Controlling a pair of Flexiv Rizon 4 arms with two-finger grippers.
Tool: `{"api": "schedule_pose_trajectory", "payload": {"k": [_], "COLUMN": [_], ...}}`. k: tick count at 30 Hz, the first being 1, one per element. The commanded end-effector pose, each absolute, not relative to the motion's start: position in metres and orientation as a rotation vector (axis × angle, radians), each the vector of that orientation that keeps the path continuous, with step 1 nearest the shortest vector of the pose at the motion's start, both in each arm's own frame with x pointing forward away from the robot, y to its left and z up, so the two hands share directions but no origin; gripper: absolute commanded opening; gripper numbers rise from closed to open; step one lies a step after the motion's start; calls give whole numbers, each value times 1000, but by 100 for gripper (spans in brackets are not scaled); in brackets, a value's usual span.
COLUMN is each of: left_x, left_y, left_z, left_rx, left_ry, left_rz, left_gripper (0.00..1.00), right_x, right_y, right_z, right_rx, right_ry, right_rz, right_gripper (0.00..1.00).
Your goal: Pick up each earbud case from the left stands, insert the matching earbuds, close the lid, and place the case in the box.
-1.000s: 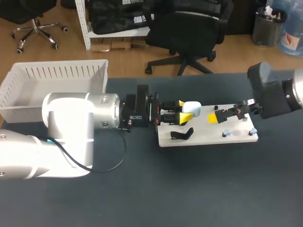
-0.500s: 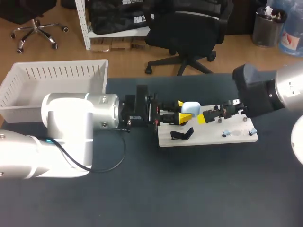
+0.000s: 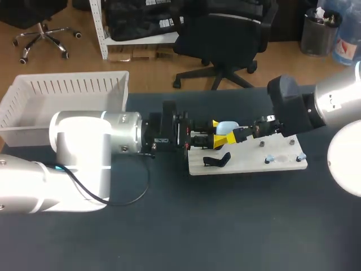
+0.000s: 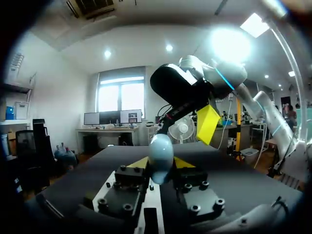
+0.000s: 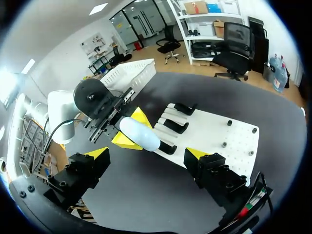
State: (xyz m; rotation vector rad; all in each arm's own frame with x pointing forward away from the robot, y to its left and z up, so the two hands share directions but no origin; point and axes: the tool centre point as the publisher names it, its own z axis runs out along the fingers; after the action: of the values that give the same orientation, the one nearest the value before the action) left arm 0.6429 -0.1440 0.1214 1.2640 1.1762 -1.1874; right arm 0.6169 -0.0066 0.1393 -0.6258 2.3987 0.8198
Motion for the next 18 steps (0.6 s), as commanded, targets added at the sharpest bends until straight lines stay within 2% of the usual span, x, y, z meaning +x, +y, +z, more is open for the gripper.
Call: {"api": "schedule_pose_trajectory", "payload": {"k": [1, 18], "left_x": [641, 641], "left_y": [-144, -144], "left_z": [121, 121], "left_rx": [1258, 1258], "left_ry": [1177, 1177], "left_rz": [-1182, -1182], "left_gripper": [0, 0], "right_x": [622, 635], "right_y": [-5, -6], "right_z": [137, 131], "right_rx": [-627, -595], "right_ry": [2399, 2423], "right_rz": [827, 811], "right_gripper": [100, 100]}}
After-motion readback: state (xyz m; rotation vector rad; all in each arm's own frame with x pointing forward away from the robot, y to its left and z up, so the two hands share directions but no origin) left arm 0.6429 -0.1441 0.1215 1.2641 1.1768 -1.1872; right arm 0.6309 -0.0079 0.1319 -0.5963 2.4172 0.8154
